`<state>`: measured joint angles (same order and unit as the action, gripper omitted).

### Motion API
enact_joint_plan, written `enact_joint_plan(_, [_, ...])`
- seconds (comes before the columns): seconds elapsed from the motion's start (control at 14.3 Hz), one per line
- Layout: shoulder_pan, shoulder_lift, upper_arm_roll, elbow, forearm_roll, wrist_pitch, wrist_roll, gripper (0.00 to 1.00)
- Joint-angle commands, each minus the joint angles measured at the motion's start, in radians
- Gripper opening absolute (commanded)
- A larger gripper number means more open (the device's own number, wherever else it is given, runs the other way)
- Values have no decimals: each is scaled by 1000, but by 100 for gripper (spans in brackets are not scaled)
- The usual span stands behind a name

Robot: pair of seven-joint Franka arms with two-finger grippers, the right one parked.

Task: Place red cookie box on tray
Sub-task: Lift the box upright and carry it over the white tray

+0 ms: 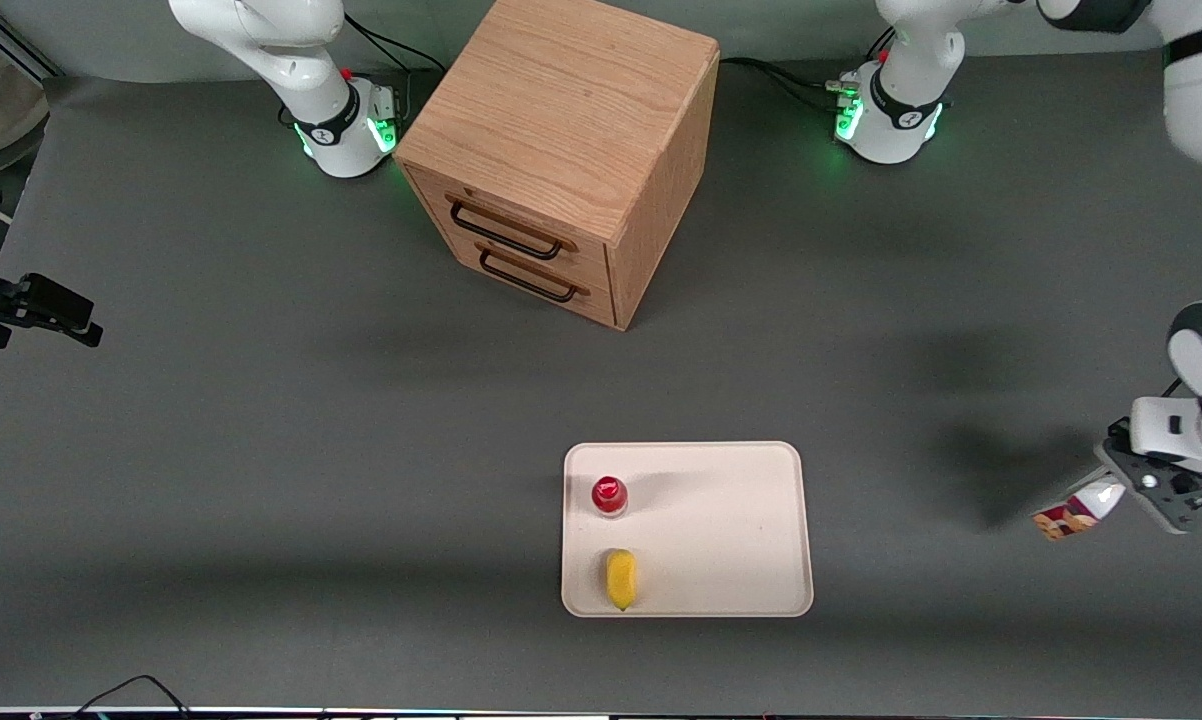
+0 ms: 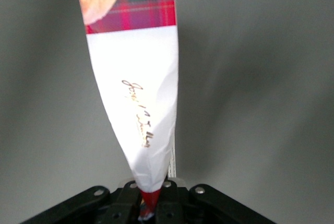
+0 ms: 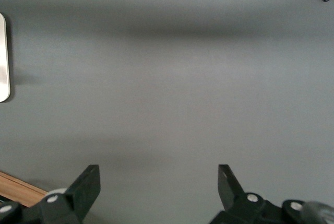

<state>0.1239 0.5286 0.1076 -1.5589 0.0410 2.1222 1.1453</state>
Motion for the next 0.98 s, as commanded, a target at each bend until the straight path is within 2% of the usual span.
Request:
enact_joint_plan(0.0, [-36, -74, -40, 89, 54, -207, -305, 0])
enact_joint_plan(0.21, [-43, -79, -162, 233, 114, -408, -670, 0])
enact_joint_plan(0.49, [-52, -69, -379, 253, 204, -444, -1146, 0])
enact_joint_plan(0.7, [-96, -4, -466, 263, 226, -436, -1310, 0])
enact_joint_plan(0.91, [-164, 114, -497, 338, 229, -421, -1420, 0])
